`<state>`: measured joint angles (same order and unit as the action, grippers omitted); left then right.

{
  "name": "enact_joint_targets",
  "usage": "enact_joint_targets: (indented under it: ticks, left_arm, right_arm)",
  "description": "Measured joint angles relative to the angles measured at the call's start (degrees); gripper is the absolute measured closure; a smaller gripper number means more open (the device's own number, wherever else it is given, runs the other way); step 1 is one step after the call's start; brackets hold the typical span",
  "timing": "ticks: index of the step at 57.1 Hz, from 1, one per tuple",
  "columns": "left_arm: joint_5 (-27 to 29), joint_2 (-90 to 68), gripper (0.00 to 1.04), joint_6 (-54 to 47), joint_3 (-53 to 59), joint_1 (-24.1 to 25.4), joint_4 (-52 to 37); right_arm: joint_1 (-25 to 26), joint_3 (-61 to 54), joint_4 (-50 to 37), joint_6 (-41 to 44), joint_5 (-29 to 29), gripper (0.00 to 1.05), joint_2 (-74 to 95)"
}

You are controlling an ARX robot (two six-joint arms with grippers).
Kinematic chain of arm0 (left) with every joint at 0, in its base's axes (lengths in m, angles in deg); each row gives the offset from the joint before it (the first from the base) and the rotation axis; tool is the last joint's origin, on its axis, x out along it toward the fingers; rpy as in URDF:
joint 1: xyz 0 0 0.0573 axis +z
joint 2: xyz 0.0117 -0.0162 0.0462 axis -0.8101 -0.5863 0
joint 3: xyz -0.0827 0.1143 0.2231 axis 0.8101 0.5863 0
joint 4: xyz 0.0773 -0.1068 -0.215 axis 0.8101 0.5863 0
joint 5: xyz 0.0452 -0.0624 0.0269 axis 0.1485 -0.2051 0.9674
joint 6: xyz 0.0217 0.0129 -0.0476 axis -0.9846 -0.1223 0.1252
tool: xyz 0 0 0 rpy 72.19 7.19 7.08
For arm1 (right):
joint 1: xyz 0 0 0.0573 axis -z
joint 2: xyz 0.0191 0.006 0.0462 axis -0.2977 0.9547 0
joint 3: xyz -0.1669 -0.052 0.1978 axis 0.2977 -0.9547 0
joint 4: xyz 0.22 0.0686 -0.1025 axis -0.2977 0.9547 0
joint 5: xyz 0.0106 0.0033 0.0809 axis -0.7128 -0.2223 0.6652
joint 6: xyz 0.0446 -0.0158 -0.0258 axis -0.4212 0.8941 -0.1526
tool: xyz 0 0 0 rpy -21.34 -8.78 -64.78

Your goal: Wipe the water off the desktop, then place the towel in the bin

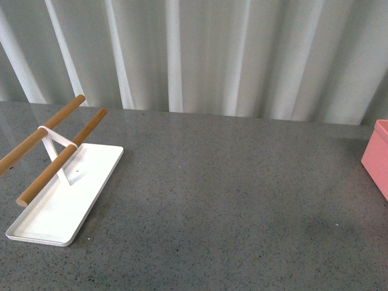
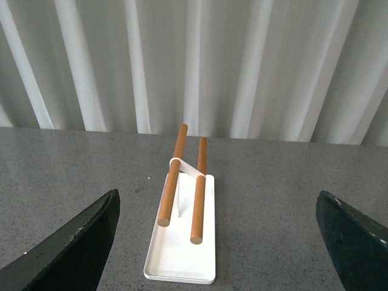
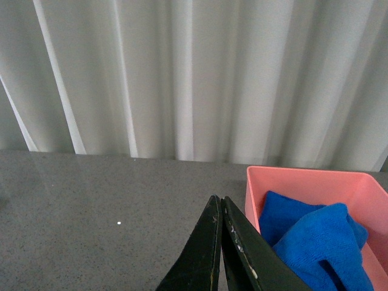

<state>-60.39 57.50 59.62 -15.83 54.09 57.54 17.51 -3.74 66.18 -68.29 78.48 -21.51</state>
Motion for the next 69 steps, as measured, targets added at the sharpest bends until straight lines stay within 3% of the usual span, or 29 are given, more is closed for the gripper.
enact_joint_targets:
  ticks: [50,57,69]
  left_arm:
    - [0.02,0.00,0.07,-0.02,0.00,0.00,0.00]
    - [0.02,0.00,0.07,-0.02,0.00,0.00,0.00]
    - [0.02,0.04,0.07,-0.02,0.00,0.00,0.00]
  right_arm:
    - [-0.02,-5.81,9.46,-0.04,-0.04,1.01,-16.83]
    - [-0.02,-5.81,19.02,-0.13,-0.07,1.01,-24.26]
    - [-0.02,-5.79,19.78,-0.15,-0.22,1.01,-26.77]
